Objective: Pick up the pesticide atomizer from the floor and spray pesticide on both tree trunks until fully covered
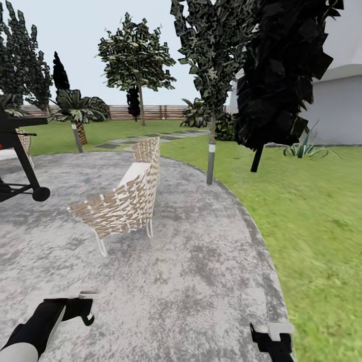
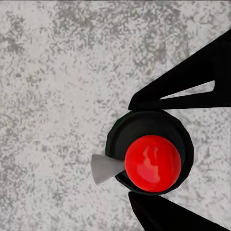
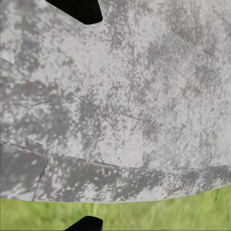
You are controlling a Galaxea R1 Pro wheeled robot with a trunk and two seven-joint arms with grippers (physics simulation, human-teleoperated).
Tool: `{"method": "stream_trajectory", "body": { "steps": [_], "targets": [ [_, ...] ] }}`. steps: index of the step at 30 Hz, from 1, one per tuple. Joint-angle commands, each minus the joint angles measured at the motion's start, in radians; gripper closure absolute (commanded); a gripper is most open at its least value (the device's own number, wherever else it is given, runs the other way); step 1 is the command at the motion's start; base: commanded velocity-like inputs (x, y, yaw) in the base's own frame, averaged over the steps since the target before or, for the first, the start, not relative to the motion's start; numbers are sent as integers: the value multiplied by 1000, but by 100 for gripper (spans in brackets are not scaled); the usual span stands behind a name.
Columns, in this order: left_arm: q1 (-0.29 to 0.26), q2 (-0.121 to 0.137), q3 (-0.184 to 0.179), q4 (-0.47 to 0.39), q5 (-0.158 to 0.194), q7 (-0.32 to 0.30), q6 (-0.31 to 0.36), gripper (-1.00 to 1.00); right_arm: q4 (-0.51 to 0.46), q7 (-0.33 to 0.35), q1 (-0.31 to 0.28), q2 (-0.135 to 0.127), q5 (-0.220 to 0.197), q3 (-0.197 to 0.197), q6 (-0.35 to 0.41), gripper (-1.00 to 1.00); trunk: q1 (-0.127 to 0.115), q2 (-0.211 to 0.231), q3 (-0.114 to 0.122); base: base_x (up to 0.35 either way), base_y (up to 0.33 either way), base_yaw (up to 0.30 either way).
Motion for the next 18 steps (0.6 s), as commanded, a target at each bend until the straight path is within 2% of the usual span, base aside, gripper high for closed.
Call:
{"method": "stream_trajectory", "body": {
  "steps": [1,18],
  "targets": [
    [-1,-1,6,-1,-10,-10,2,100,1,-3,-1,0,1,0,-3,-100,0,0,-2,243,249,200],
    [-1,-1,5,20,-10,-10,1,100,1,-4,-1,0,1,0,-3,-100,0,0,-21,254,238,198]
  ]
}}
